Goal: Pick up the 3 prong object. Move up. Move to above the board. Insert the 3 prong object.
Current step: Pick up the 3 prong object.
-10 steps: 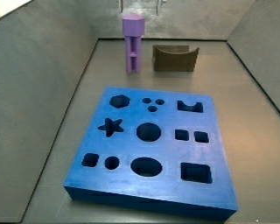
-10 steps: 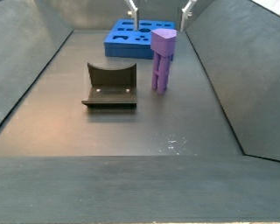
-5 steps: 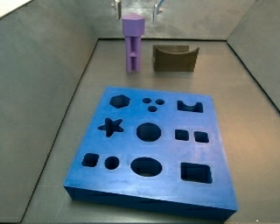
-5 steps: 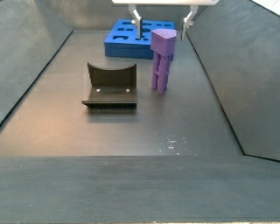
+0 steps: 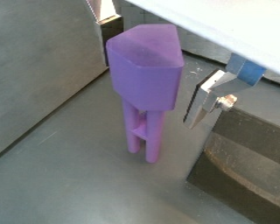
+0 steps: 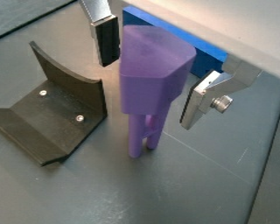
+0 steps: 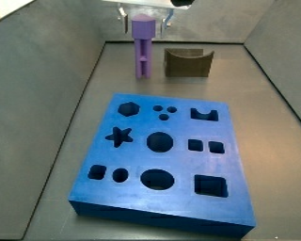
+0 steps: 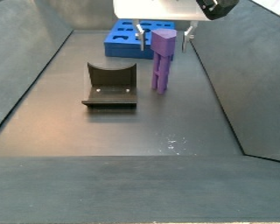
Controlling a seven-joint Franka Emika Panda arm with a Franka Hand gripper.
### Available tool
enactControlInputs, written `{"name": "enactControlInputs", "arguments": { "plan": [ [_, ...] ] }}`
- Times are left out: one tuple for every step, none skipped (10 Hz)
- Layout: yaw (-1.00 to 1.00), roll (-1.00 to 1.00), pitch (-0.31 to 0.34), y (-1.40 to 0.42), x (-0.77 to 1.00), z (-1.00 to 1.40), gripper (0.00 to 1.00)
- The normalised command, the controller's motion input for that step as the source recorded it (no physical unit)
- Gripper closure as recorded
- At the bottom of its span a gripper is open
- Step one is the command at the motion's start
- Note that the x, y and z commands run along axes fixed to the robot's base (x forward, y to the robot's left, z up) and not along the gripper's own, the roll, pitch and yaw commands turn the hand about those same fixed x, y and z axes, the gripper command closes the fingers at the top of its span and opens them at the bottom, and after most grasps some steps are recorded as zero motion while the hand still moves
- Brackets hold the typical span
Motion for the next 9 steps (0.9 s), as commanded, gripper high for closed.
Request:
{"name": "enactControlInputs", "arguments": {
  "plan": [
    [0.02, 0.00, -0.046, -0.02, 0.00, -0.01, 0.00],
    [0.00, 0.00, -0.007, 0.00, 0.00, 0.00, 0.00],
    [0.00, 0.00, 0.000, 0.00, 0.00, 0.00, 0.00],
    [0.00, 0.00, 0.000, 0.00, 0.00, 0.00, 1.00],
    [0.00, 0.00, 0.000, 0.00, 0.00, 0.00, 1.00],
    [0.00, 0.00, 0.000, 0.00, 0.00, 0.00, 1.00],
    [0.00, 0.00, 0.000, 0.00, 0.00, 0.00, 1.00],
    [0.00, 0.00, 0.000, 0.00, 0.00, 0.00, 1.00],
    [0.00, 0.00, 0.000, 0.00, 0.00, 0.00, 1.00]
  ]
}}
